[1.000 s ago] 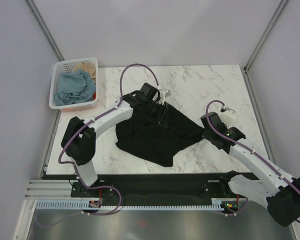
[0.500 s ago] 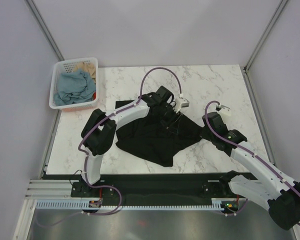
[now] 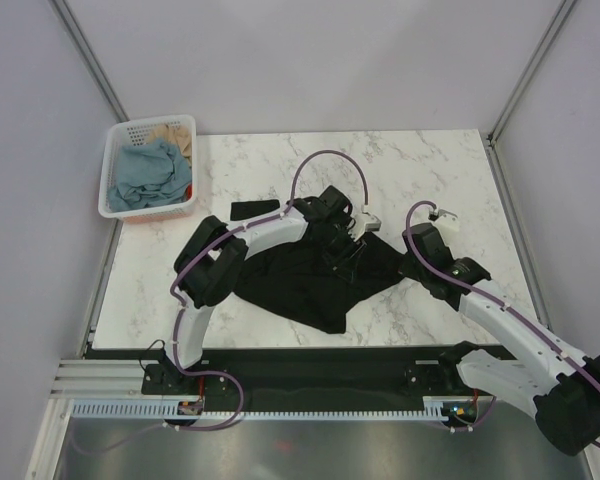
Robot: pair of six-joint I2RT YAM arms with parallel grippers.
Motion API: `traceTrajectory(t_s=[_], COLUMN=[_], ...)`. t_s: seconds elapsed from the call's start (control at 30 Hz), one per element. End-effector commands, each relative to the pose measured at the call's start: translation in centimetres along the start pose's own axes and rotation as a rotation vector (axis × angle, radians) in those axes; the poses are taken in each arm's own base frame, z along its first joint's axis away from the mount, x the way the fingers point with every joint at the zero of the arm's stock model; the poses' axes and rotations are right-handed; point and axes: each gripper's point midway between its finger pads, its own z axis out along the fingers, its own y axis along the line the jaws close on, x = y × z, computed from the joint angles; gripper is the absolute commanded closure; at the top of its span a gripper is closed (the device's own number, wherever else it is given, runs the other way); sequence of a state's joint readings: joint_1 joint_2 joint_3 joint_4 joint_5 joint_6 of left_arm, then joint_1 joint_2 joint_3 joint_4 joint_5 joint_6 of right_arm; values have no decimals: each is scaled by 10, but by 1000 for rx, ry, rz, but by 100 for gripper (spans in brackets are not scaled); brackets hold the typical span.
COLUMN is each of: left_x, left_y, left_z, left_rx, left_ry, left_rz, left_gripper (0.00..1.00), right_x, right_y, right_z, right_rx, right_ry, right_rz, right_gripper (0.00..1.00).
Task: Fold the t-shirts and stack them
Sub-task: Flatten the tshirt out
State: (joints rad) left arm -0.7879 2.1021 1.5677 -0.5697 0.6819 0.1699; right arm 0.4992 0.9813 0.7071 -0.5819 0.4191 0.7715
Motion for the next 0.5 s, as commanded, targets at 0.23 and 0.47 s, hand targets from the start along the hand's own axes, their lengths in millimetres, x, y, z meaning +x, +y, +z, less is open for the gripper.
traceTrajectory(t_s=[0.23, 0.47], left_x=[24, 11], left_y=[21, 29], left_z=[14, 6], left_rx=[-55, -114], left_ry=[61, 40], left_rz=[38, 69], left_gripper=[55, 52], right_x=[-4, -7], right_y=[2, 4], right_z=[4, 3], right_rx=[0, -5], right_ry=[-16, -23], right_rz=[2, -3], right_gripper=[100, 100])
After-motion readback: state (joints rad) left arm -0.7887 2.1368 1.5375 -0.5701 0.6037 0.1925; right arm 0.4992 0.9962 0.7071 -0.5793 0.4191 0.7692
